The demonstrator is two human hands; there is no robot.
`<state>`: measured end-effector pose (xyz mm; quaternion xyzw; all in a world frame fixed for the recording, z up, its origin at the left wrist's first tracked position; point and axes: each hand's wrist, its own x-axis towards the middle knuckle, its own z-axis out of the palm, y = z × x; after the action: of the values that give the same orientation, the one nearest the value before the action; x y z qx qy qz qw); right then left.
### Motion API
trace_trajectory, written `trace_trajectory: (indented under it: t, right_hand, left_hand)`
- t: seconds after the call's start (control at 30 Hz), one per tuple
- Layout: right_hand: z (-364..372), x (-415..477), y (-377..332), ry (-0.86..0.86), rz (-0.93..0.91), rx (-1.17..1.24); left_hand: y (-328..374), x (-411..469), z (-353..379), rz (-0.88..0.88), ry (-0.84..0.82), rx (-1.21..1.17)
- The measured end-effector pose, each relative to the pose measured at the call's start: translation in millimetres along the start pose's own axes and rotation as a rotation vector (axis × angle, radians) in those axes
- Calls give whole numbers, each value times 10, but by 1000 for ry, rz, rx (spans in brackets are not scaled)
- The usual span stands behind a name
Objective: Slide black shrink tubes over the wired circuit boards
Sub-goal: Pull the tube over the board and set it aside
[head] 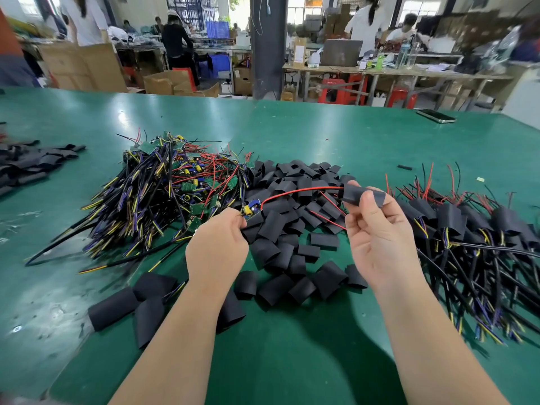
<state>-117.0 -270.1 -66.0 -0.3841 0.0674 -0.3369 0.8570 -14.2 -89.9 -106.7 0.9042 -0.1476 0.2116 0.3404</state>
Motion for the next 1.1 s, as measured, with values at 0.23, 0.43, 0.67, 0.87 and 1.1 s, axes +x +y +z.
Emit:
trace_trajectory:
  t: [0.23,0.43,0.67,0.87,1.1]
  right_hand:
    - [78,-53,104,-40,25,-3]
    - [66,-80,240,-98,6,-325]
    - [10,-67,193,-225,-66,-510]
    - [4,-68,152,-332,-112,-566]
    - [-34,-37,157,-246,-133,-651]
  left_hand:
    - [117,-94,5,258,-119,-26]
    - [216,-154,-14,394,-63,-93]
    - [195,-159,-15,398,-67,-83]
    - [214,-168,-46,395,-92,-80]
    - [268,-180,-61,408,-85,-39]
